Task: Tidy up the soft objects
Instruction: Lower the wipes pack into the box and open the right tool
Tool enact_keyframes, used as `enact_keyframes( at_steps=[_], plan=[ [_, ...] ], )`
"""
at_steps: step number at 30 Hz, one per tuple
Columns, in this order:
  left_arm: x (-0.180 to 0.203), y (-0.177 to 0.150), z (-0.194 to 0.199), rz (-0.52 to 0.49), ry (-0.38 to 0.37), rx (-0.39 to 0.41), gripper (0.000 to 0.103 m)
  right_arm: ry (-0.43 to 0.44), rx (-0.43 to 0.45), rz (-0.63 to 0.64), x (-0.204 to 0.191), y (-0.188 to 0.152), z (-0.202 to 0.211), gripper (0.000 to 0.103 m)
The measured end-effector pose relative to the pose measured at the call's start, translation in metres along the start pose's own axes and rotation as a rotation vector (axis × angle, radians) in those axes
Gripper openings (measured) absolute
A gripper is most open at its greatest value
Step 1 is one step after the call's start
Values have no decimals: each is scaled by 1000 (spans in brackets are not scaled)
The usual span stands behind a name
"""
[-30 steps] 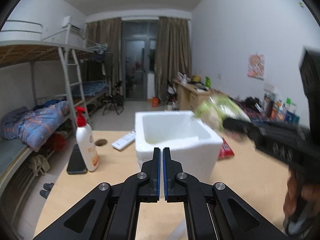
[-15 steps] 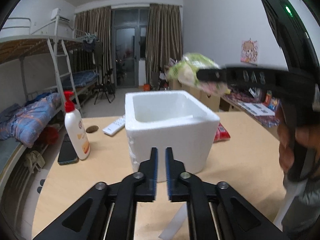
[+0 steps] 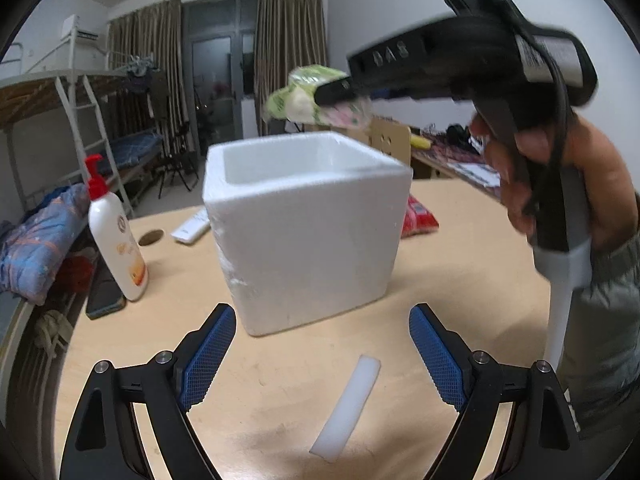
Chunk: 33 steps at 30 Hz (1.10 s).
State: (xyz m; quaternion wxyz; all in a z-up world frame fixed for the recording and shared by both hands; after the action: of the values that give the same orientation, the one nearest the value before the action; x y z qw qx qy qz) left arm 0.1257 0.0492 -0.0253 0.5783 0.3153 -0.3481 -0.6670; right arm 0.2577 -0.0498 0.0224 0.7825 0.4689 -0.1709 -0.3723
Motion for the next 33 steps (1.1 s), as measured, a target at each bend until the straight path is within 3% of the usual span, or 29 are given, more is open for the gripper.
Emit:
enact_keyframes(
  at_steps=[10, 17, 25, 28, 30, 32, 33],
  plan=[
    [3, -24, -42, -63, -5, -161, 89, 16, -50, -7, 8, 1, -20, 16],
    [9, -34, -58, -119, -6, -214, 89, 41, -91, -17, 15, 5, -35, 16],
    [16, -42, -64, -181, -59, -262, 89, 65, -142, -26, 21, 5, -53, 16],
    [17, -45, -66, -191, -64, -273, 88, 60, -159, -31, 23, 3, -57, 21],
    [18, -47, -67, -194, -61, -276, 87, 48, -161, -32, 25, 2, -59, 31],
    [18, -47, -69, -196, -59, -280, 82, 46, -157, -29, 26, 3, -58, 48],
    [18, -48, -70, -198, -61, -284, 80, 48, -153, -30, 26, 3, -57, 50]
  ],
)
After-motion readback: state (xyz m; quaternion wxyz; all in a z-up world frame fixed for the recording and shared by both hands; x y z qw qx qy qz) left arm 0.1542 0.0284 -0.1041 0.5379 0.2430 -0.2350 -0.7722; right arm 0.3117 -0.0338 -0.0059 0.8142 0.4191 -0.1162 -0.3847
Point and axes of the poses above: each gripper's, at about its wrist camera, not at the fingertips, and z roughly against the way its jaws point, x to its right, y to its top, the point moved 3 cm from there along -z, roughly the way its jaws point, and after that the axes turned 3 degrees about y, right-handed, at the moved point
